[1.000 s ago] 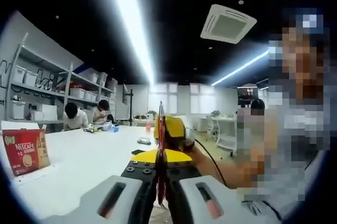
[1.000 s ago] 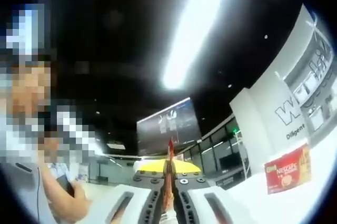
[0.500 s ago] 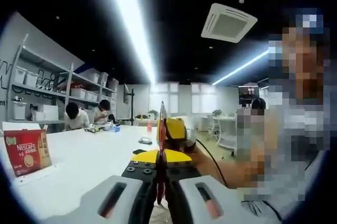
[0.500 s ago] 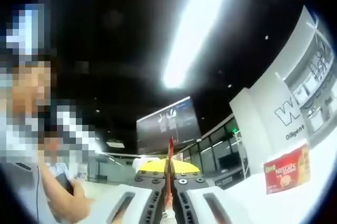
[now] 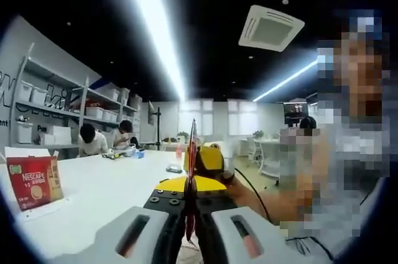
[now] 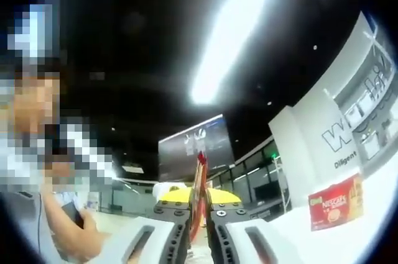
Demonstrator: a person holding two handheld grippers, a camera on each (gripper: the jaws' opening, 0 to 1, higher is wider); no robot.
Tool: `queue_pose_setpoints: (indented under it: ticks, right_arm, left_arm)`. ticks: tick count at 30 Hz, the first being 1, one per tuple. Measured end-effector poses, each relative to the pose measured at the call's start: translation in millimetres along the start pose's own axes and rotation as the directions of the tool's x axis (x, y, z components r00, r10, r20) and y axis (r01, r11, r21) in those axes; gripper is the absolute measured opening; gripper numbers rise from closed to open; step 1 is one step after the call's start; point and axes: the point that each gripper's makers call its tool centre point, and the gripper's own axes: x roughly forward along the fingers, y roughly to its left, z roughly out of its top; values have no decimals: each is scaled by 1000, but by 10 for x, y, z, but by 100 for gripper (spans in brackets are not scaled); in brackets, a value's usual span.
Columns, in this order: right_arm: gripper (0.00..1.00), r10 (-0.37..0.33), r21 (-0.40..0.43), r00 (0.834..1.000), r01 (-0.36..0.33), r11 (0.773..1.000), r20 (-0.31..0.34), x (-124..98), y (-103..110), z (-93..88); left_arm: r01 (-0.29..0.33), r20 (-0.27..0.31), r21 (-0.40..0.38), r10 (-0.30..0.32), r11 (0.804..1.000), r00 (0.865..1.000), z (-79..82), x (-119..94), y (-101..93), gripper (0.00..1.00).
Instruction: Tear open the coffee pouch, take out the coffee, and pour the coffee from the pouch into the cup
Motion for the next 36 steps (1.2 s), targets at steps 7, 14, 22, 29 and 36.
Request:
queue_pose_setpoints:
  ticks: [7, 14, 22, 29, 36]
  right_arm:
    - [11, -10, -2, 1000, 10, 1000, 1, -38, -8, -9]
    - [19, -59, -12, 998, 58, 998, -39, -18, 5, -64]
    - [34, -66, -32, 997, 65, 997, -29, -12, 34, -50]
    - [43, -71, -38, 997, 69, 997, -30, -43, 31, -88]
    - [47, -111, -44, 991, 108, 993, -73, -130, 50, -286]
  left_arm:
    - [-18, 1, 0, 18, 1000, 1000, -7, -2, 37, 5]
    - [-64, -13, 19, 64, 998, 998, -45, 12, 46, 5]
    - [-72, -7, 29, 72, 997, 997, 27, 3, 46, 5]
    - [-70, -4, 31, 70, 997, 998, 53, 0, 59, 5]
    - [-74, 4, 30, 74, 997, 997, 61, 12, 59, 5]
